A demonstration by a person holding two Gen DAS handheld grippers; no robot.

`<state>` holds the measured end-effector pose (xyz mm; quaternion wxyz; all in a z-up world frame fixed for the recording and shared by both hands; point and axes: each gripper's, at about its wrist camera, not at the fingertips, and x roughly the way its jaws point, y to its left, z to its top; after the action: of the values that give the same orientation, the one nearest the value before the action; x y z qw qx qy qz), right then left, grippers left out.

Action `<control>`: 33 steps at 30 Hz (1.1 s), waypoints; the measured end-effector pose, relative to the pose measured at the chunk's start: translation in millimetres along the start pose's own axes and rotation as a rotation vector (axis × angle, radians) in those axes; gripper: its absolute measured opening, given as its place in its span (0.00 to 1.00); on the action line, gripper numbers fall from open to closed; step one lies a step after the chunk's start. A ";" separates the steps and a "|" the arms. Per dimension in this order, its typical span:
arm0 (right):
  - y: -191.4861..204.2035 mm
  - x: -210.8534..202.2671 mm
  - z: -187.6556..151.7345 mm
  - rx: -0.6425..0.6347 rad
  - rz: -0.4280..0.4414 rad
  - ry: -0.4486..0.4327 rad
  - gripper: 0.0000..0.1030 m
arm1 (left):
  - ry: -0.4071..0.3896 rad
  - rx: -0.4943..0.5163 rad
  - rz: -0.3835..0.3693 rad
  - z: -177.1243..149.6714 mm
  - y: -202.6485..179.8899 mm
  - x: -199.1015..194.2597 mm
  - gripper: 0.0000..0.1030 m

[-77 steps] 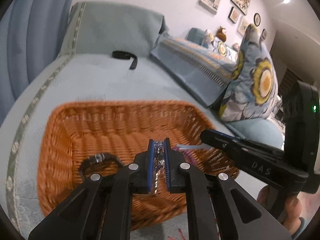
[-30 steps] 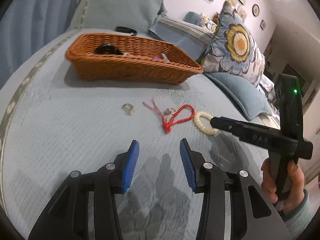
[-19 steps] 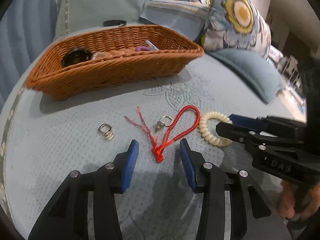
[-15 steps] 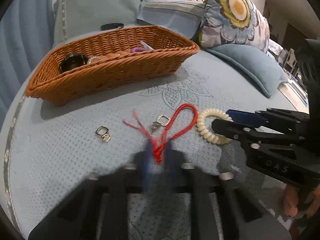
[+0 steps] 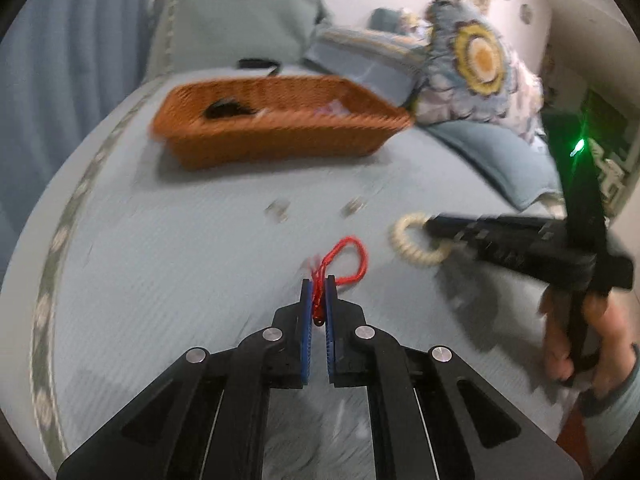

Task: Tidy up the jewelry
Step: 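Grasp the red cord keychain with the left gripper while the right gripper grasps the cream coil bracelet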

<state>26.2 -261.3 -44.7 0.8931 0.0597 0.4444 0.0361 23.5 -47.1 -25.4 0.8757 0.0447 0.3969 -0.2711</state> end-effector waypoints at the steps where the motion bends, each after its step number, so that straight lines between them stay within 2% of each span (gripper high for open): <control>1: 1.6 0.7 -0.7 -0.005 0.000 0.003 0.10 | 0.017 -0.004 -0.005 -5.3 3.0 1.1 0.04; 3: 3.1 1.1 -1.4 -0.009 0.009 0.008 0.10 | 0.064 -0.005 -0.022 -15.7 5.3 5.9 0.04; 6: 2.9 -0.3 -2.1 -0.006 0.024 0.008 0.10 | 0.077 0.021 -0.061 -17.8 -0.8 1.8 0.06; 7: 2.6 -0.4 -2.2 -0.002 0.032 0.010 0.10 | 0.089 0.009 -0.113 -16.3 -1.9 0.0 0.10; 8: 2.4 -0.4 -2.0 -0.001 0.036 0.012 0.10 | 0.087 0.003 -0.137 -15.3 -3.5 -1.4 0.12; 9: 2.1 -0.2 -1.7 0.000 0.037 0.012 0.10 | 0.082 0.004 -0.137 -15.5 -3.9 -3.0 0.20; 11: 0.4 -1.2 -2.0 0.004 0.041 0.013 0.10 | 0.066 0.019 -0.100 -14.3 -6.5 -5.3 0.27; 13: -0.3 -2.5 -2.0 0.007 0.044 0.012 0.10 | 0.059 0.016 -0.073 -13.9 -4.3 -5.4 0.41; 17: 2.4 -5.1 -1.4 -0.003 0.037 0.005 0.12 | 0.066 0.031 -0.063 -11.1 -4.9 1.3 0.43; 19: 4.0 -4.0 -1.9 -0.009 0.021 0.004 0.19 | 0.088 0.055 -0.063 -9.1 -8.0 10.3 0.43; 23: 7.0 -3.8 -2.8 -0.023 0.009 0.001 0.28 | 0.085 0.124 0.002 -7.1 -20.9 21.3 0.43; 25: 10.2 -1.0 -3.2 -0.040 0.005 0.005 0.29 | 0.064 0.177 0.065 -10.3 -28.8 24.7 0.37; 27: 17.4 3.7 -5.9 -0.081 -0.037 0.011 0.29 | 0.031 0.238 0.108 -16.2 -37.3 24.3 0.31; 29: 25.8 5.5 -7.5 -0.129 -0.082 0.002 0.29 | 0.011 0.271 0.117 -19.3 -44.3 23.5 0.18; 30: 30.4 5.5 -8.3 -0.152 -0.100 -0.004 0.28 | 0.008 0.276 0.127 -19.2 -44.9 23.6 0.03; 33: 35.2 5.6 -8.8 -0.166 -0.069 -0.003 0.10 | -0.002 0.224 0.088 -16.1 -34.3 20.1 0.02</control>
<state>22.1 -225.1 -49.5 0.8963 -0.0297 0.4405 0.0419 6.1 -80.3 -46.1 0.8768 0.1593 0.3608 -0.2750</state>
